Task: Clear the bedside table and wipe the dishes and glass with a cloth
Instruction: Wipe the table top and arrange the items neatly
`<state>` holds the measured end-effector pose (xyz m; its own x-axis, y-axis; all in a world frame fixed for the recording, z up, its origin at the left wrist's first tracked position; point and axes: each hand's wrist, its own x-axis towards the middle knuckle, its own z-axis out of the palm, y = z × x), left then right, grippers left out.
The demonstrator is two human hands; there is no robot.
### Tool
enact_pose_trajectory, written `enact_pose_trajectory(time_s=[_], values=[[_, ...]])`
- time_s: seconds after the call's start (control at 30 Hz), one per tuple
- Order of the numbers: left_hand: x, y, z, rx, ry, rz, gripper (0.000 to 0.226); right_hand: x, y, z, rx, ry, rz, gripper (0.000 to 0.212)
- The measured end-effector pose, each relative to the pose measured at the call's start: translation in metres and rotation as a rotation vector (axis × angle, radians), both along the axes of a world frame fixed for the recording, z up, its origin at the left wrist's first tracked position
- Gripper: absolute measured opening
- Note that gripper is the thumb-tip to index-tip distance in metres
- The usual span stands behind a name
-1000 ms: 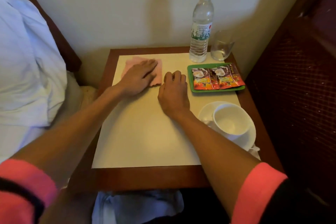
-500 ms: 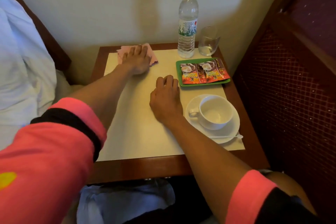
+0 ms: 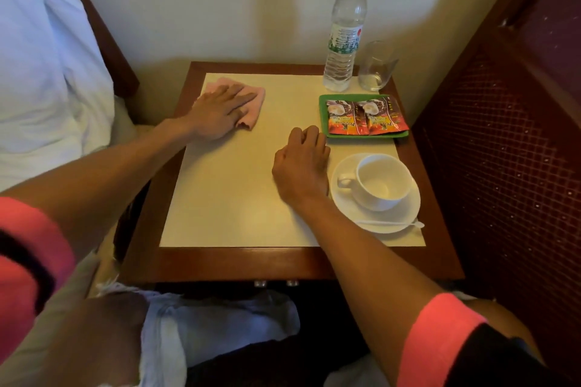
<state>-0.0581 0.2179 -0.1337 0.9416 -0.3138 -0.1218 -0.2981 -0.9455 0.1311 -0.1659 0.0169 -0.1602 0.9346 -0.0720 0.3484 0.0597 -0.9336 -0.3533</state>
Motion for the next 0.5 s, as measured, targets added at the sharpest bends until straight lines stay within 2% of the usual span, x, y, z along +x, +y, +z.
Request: enact_pose_trajectory(time_s=[0.07, 0.17, 0.33, 0.5], values=[[0.016, -0.019, -0.003, 0.05, -0.004, 0.092, 0.053, -0.001, -0.001, 0.0, -0.008, 0.0, 0.003, 0.017], [0.033, -0.06, 0.002, 0.012, 0.038, 0.183, 0.056, -0.001, -0.001, 0.001, -0.001, -0.01, -0.002, 0.016], [0.015, -0.092, 0.006, 0.003, 0.051, -0.037, 0.052, -0.002, -0.004, 0.0, 0.026, -0.015, -0.013, 0.017], [-0.048, -0.04, 0.0, -0.11, 0.003, -0.193, 0.049, -0.003, -0.003, 0.0, 0.044, -0.012, 0.013, 0.017]])
